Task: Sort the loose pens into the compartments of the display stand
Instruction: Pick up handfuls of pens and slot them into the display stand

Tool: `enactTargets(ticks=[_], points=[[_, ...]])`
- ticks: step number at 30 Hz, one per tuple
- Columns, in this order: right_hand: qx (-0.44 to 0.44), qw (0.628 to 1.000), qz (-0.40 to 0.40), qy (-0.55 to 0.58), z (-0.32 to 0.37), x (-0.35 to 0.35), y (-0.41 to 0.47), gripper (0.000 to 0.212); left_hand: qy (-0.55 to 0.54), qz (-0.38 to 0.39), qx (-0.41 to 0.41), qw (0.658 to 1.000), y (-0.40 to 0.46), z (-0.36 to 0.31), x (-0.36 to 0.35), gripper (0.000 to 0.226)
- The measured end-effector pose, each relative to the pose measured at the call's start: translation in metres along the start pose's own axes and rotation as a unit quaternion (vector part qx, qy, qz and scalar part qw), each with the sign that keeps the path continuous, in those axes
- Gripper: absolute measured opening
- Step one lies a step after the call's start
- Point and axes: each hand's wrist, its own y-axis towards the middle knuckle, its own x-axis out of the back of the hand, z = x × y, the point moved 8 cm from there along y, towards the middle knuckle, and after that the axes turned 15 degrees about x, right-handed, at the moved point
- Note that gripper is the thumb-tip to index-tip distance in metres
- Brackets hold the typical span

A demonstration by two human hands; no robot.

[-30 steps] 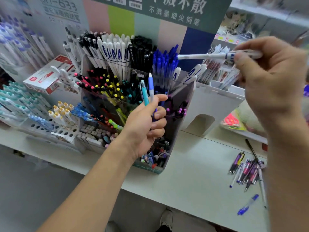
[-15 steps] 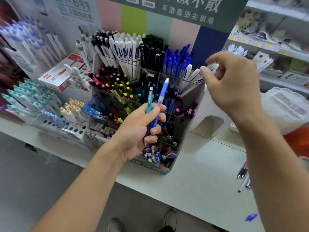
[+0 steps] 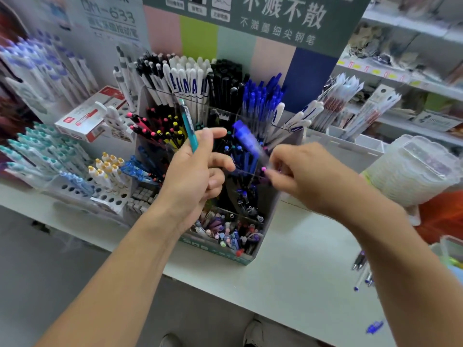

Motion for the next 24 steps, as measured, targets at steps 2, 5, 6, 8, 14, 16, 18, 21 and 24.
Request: enactTargets(ticks=[2,5,6,8,14,16,18,21,24], points=[[-0.02,0.99,-0.117,0.069,-0.013,0.028,-0.005,0.016,-0.008,0.028,0.022,0.999,0.002,-0.004,-0.006,0.042],[-0.024,0.884,-0.353,0.306,-0.036,0.073,-0.008,0.015,-0.016,0.092,0.088,0.992,0.004,0.001,-0.02,0.048],[-0.031,0.853,-0.396,0.338,-0.044,0.083,-0.003,0.016,-0.023,0.107,0.097,0.989,0.005,0.001,-0.024,0.043],[-0.06,0.849,-0.418,0.317,-0.057,0.089,0.017,0.015,-0.046,0.119,0.092,0.987,0.007,0.0,-0.029,0.03],[-0.157,0.941,-0.255,0.158,-0.077,0.067,0.061,0.03,-0.014,0.06,0.026,0.998,0.013,-0.004,-0.022,0.028],[-0.142,0.927,-0.318,0.139,-0.075,0.082,0.058,0.029,0.004,0.039,0.014,0.999,0.013,-0.002,-0.016,0.026],[-0.12,0.916,-0.372,0.088,-0.068,0.096,0.053,0.023,0.023,0.019,0.003,1.0,0.013,-0.001,-0.009,0.024],[-0.125,0.934,-0.331,0.052,-0.066,0.092,0.06,0.02,0.061,-0.009,-0.02,0.998,0.011,0.001,0.0,0.022],[-0.124,0.954,-0.248,0.113,-0.063,0.082,0.076,0.037,0.071,-0.027,-0.033,0.997,0.01,0.002,0.008,0.021]])
